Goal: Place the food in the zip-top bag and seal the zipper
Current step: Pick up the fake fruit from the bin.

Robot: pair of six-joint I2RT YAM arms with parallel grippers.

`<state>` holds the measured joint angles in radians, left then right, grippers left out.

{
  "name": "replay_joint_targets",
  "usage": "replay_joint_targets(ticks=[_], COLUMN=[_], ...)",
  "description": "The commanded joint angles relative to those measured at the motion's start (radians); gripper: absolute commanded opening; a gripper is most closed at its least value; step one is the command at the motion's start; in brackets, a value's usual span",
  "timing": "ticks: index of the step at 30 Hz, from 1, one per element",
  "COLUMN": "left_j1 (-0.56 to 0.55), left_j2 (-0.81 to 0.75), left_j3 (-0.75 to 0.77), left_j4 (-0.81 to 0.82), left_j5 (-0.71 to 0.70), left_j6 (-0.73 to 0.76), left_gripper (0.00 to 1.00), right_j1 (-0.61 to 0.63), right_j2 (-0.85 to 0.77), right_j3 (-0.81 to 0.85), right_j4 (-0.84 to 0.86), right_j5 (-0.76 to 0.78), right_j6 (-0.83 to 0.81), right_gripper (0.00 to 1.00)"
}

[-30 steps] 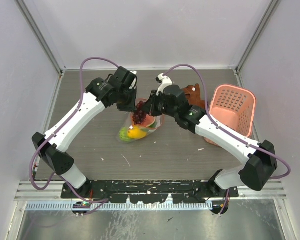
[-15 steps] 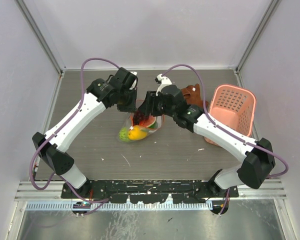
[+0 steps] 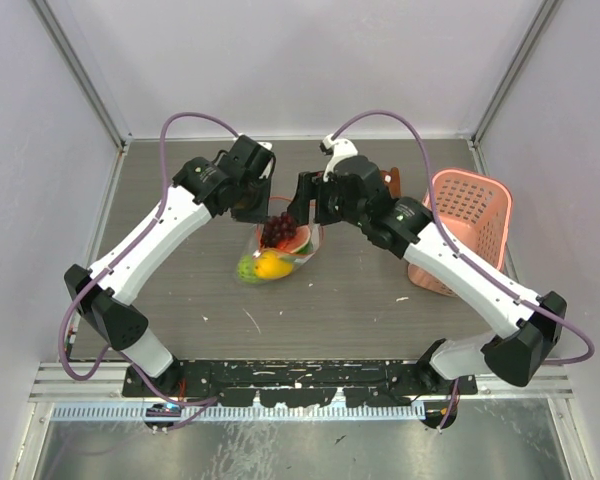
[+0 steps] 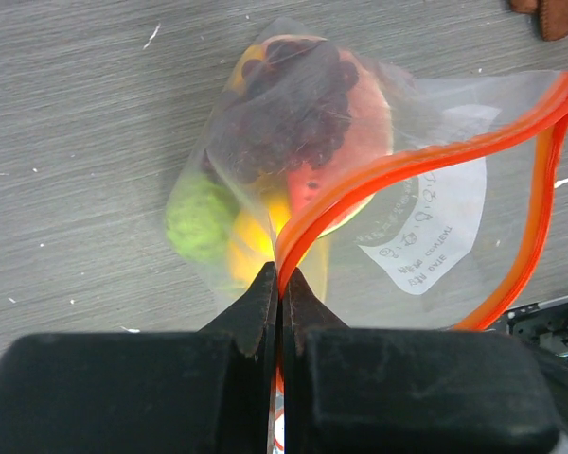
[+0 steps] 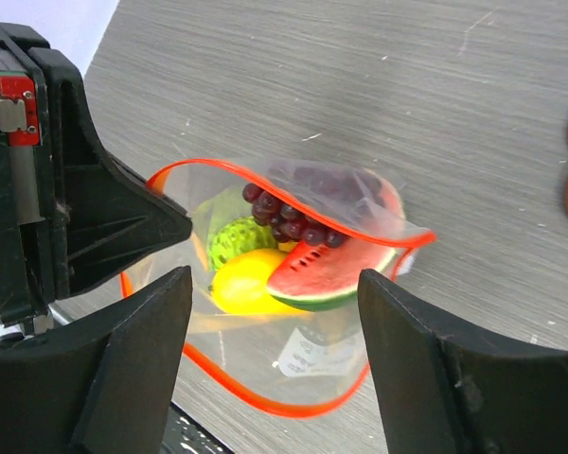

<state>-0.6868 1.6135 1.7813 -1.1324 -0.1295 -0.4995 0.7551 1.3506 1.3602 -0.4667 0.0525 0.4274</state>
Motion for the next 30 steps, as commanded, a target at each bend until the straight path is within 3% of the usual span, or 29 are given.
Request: replay_joint_targets(ticks=[1, 11, 30], left_j1=[0.003, 0.004, 0.021], left_j2=[-0.047, -0.068, -0.115], left_j3=[0.027, -0.015, -0.085], left_j4=[-0.013, -0.001, 0.013], left_j5=[-0.061, -0.143, -0.200], left_j6=[0.041, 0.075, 0.094], left_gripper=[0.00, 0.00, 0.00], right_j1=[-0.027, -0.268, -0.851], right_j2=[-0.039, -0.030, -0.043], right_j3=[0.100, 0.204, 0.044], right_j4=[-0.142, -0.435, -0.554], right_j5=[0.084, 0.071, 0.047], right_j6=[-0.061, -0.088, -0.108], right_gripper=[0.77, 0.84, 0.88])
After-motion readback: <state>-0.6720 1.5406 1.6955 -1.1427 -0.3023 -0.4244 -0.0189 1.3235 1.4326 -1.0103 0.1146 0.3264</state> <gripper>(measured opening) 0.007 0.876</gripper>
